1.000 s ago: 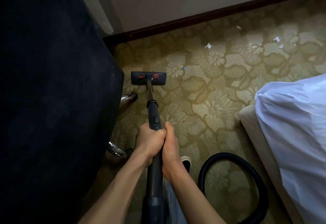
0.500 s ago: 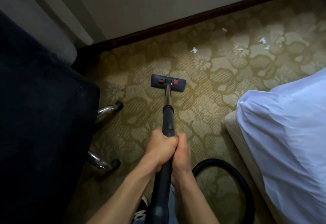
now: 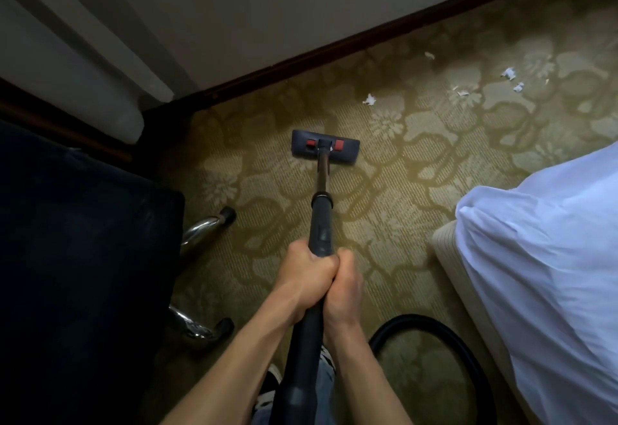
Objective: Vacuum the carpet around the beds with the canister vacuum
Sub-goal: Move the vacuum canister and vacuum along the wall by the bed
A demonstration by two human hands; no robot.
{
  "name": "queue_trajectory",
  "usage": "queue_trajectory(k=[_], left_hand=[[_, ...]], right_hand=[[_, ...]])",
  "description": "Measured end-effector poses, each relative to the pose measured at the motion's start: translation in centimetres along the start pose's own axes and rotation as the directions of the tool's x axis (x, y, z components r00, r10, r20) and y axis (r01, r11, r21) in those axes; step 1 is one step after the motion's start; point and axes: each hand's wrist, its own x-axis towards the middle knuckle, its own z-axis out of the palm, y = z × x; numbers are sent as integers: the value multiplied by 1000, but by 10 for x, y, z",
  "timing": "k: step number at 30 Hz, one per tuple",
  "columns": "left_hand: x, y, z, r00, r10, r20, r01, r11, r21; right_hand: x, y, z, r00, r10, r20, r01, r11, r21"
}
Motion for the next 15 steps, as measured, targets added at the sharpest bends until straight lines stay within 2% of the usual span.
queue_trajectory(k=[15], left_hand=[[119,132,41,989,38,144,-41,999,18]], right_hand=[[121,-123,11,991,-16,-136,21,999,31]])
